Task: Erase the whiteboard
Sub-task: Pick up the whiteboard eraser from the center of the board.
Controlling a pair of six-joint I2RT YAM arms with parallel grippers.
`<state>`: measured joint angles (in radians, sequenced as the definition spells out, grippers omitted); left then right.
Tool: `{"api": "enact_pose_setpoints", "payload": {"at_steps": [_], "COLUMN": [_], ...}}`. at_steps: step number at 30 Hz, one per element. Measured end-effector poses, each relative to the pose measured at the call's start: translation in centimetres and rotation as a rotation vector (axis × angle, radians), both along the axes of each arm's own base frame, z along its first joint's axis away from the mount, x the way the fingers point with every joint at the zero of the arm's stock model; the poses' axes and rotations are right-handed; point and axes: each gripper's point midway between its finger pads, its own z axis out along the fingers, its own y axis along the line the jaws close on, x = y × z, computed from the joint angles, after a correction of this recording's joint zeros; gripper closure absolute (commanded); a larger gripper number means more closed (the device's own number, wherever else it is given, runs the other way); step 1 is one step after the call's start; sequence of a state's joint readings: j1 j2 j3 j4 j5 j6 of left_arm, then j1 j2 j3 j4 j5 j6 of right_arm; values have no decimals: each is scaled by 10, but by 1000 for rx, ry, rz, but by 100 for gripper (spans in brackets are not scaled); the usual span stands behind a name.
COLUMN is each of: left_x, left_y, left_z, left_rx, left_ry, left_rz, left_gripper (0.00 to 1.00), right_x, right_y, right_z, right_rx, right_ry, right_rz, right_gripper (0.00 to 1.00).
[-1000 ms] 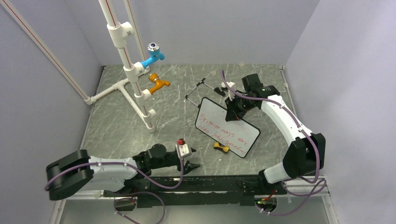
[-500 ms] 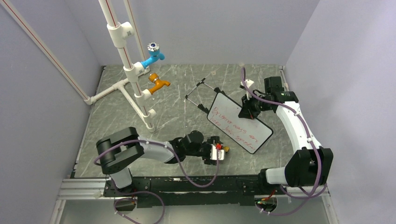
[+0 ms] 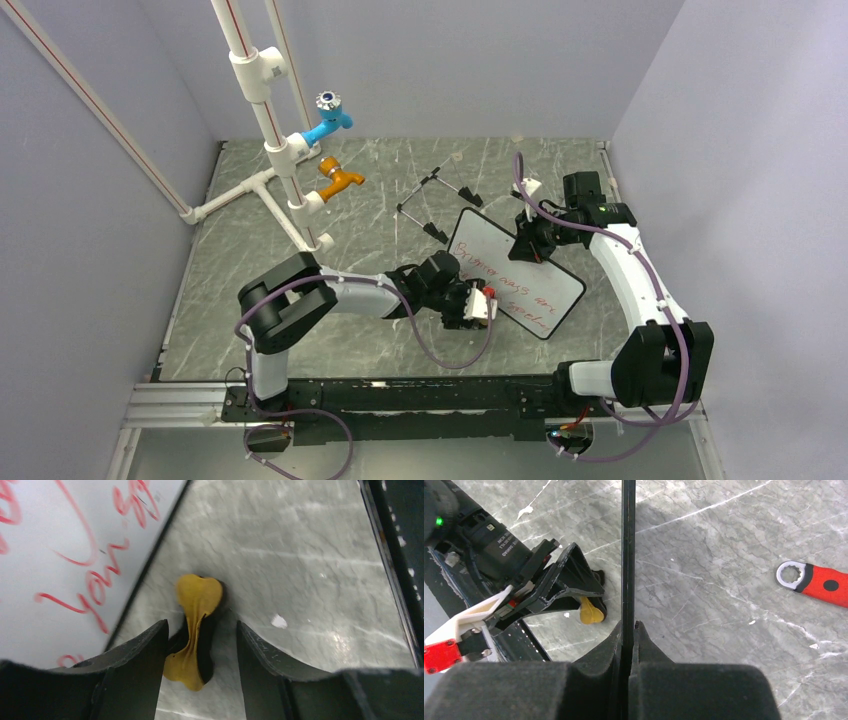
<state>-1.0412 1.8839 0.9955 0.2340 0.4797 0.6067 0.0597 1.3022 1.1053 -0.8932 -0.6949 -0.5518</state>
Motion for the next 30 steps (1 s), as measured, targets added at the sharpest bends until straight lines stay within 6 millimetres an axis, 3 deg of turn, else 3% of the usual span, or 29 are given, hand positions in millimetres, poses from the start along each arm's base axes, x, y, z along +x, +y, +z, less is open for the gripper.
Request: {"api": "enact_pose_setpoints", "payload": {"at_steps": [4,6,12,14,18,21,24,27,30], "left_x": [-6,-6,-3,-3,-6,-20,-27,-16,9], "left_y": [6,6,3,3,13,46,79,97,112], "left_z": [-10,-10,-13,-13,-10,-5,12,40,64], "left_rx": [46,58,74,75,25,-12,-105,-255,-426], "left_ry": [26,29,34,50,84,174,258,296,285], "left_rz": [-24,-29,-19,-4,86,231,425,614,808], "left_gripper": [48,55,93,100,100,100,100,100,100], "right_x": [0,0,0,0,0,0,-1,-6,-13], "right_y": [0,-1,-1,-1,0,1,8,23,40], "right_z": [1,1,0,0,0,0,-1,-2,-3], "right_rx": [-2,-2,-2,-2,-1,2,0,22,77], "right_ry": [-5,-5,-5,-5,-5,-3,-2,16,62], "right_rz": [-4,-5,-6,-6,-7,-7,-3,24,61], "right_gripper": [100,100,100,100,100,100,100,100,100]}}
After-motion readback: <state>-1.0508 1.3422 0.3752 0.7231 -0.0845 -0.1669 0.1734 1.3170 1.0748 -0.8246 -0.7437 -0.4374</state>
